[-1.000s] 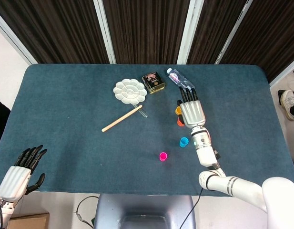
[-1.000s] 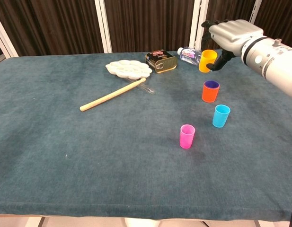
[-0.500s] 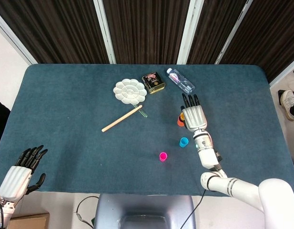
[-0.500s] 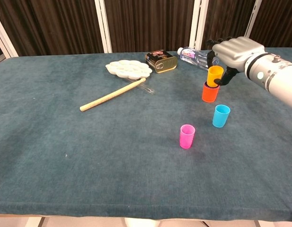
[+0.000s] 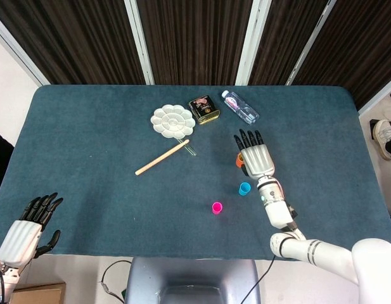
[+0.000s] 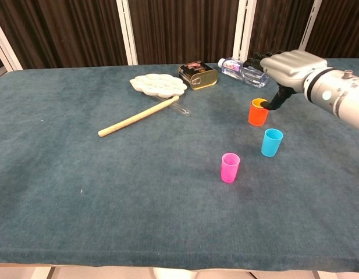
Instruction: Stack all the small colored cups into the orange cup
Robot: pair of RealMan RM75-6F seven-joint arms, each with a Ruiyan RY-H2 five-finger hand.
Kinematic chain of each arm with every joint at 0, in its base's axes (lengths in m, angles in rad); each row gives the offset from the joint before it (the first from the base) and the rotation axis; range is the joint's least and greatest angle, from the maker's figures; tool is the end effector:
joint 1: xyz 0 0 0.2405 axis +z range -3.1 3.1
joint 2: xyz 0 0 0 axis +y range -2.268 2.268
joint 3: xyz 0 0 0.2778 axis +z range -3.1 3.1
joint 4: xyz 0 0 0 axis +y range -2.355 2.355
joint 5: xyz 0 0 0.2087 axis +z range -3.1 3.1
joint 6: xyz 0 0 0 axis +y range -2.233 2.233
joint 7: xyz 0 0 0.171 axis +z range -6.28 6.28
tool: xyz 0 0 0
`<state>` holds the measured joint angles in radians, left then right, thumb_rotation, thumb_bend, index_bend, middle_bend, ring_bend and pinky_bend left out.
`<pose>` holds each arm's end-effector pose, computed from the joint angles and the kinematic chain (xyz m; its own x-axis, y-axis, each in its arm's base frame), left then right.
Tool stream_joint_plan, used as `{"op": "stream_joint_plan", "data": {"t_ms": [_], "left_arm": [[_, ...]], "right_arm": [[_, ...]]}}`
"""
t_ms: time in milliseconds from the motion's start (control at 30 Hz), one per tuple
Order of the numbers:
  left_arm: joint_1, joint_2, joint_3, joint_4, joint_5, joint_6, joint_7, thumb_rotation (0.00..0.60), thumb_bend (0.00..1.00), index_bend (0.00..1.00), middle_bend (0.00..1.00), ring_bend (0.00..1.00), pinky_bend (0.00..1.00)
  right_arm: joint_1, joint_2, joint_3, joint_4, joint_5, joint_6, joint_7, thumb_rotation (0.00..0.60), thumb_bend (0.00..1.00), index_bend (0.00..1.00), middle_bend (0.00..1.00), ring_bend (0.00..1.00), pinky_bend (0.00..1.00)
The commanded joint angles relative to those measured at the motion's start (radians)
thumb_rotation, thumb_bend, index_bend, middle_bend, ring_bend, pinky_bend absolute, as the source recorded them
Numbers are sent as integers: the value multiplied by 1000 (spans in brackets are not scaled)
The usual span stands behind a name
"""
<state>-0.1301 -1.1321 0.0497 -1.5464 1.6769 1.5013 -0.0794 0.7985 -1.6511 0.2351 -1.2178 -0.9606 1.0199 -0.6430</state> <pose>-0.3139 0.2009 0.1457 0.3913 0.0765 0.9171 0.9044 -0.2164 -0.3678 -0.1823 -0.4373 -0.0119 0.6752 -0.0796 0.7333 -0.7303 -0.2125 0.6493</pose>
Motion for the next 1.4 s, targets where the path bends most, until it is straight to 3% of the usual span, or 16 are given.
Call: {"op": "stream_joint_plan", "data": {"t_ms": [33, 233, 400, 967, 1400], "left_arm": [[0, 0, 0, -1, 0, 0, 1, 600, 461, 0, 0, 0, 78], [-2, -4, 1, -2, -1, -6, 10, 600, 460, 0, 0, 0, 78], [-2, -7, 5, -6, 6, -8, 20, 600, 461, 0, 0, 0, 79], [-4, -5, 6, -5, 6, -11, 13, 600, 461, 0, 0, 0, 79], [-5, -4, 5, -4, 4, -10, 7, 600, 460, 0, 0, 0, 78]], "right_arm": [[-57, 109, -38, -181, -106, 38, 102, 600, 457, 217, 1, 0, 0], [-123, 260, -151, -369, -260, 43, 165, 600, 457, 308, 1, 0, 0], [-133, 274, -192, -369, -258, 9, 126, 600, 457, 347, 1, 0, 0], [-112, 158, -170, -192, -196, -64, 115, 600, 457, 433, 2, 0, 0], [-110, 119, -146, -162, -163, -52, 88, 600, 457, 635, 35, 0, 0]]}}
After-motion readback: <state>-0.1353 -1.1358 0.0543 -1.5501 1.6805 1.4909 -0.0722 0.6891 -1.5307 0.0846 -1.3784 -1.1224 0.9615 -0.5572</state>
